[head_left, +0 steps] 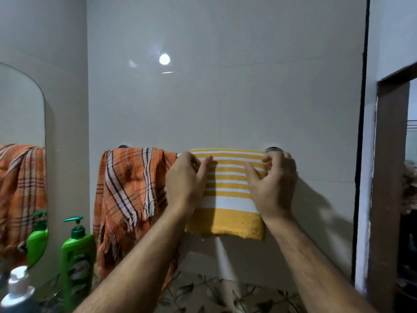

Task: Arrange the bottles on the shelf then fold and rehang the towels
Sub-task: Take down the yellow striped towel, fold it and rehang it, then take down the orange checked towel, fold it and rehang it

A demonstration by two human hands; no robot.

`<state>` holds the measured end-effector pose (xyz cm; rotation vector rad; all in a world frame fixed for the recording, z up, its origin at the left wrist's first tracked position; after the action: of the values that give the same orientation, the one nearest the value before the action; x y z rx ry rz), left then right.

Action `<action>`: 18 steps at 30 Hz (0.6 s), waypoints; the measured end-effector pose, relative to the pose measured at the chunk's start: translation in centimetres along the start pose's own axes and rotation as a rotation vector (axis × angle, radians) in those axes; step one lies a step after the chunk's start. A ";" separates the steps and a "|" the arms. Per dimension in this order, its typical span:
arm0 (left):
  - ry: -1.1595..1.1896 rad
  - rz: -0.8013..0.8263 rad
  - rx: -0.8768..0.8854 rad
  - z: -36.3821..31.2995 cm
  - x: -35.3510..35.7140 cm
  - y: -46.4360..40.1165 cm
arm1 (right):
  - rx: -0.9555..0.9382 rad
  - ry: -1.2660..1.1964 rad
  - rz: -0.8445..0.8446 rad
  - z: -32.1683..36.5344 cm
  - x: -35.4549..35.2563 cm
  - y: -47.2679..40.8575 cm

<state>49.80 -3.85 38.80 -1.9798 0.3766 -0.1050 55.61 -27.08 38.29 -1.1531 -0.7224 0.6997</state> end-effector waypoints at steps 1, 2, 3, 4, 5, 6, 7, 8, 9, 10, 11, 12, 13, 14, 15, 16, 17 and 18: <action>0.050 0.026 -0.121 1.3 0.5 0.7 | 0.146 -0.085 0.046 -1.4 0.4 0.7; 0.076 0.047 -0.211 2.5 1.1 1.2 | 0.312 -0.164 0.123 -2.9 1.4 1.6; 0.107 0.082 -0.286 3.5 1.6 1.6 | 0.486 -0.247 0.215 -4.3 2.7 2.8; 0.167 0.129 -0.351 4.2 2.4 1.9 | 0.653 -0.353 0.313 -5.4 4.2 4.0; 0.260 0.179 -0.416 4.8 3.2 2.2 | 0.788 -0.489 0.408 -6.0 5.7 5.2; 0.367 0.228 -0.478 5.1 4.1 2.4 | 0.880 -0.625 0.488 -5.9 6.9 6.0; 0.454 0.274 -0.524 5.1 4.9 2.5 | 0.926 -0.710 0.557 -5.7 7.8 6.4; 0.511 0.312 -0.545 5.0 5.6 2.5 | 0.927 -0.726 0.609 -5.6 8.2 6.3; 0.522 0.341 -0.548 4.8 5.9 2.5 | 0.899 -0.714 0.628 -5.6 8.3 5.9; 0.504 0.354 -0.535 4.5 6.0 2.5 | 0.878 -0.685 0.621 -5.8 8.0 5.6; 0.455 0.351 -0.515 4.3 5.9 2.5 | 0.868 -0.662 0.600 -6.2 7.7 5.3; 0.408 0.344 -0.488 4.1 5.7 2.5 | 0.866 -0.613 0.569 -6.7 7.2 5.0; 0.373 0.342 -0.472 3.7 5.5 2.7 | 0.856 -0.546 0.536 -7.1 6.5 4.7; 0.345 0.347 -0.461 3.5 5.5 3.0 | 0.832 -0.480 0.507 -7.3 5.8 4.4; 0.321 0.360 -0.453 3.4 5.5 3.2 | 0.810 -0.424 0.475 -7.4 5.1 4.1; 0.293 0.377 -0.439 3.2 5.5 3.4 | 0.787 -0.381 0.449 -7.2 4.4 3.8; 0.251 0.388 -0.417 2.9 5.3 3.5 | 0.760 -0.334 0.437 -6.9 3.9 3.6; 0.202 0.391 -0.387 2.7 5.0 3.5 | 0.720 -0.286 0.427 -6.4 3.3 3.3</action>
<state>54.43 -4.41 34.04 -2.2378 0.9682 0.0209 62.32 -27.11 34.00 -0.5389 -0.3914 1.3720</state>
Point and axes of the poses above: each hand's wrist, its own y-axis away from the middle knuckle, its own x-axis out of the palm, z = x × y, the point moved 10 cm from there along -y, towards the middle knuckle, and after that the axes turned 4 degrees about y, right-handed, at the moved point
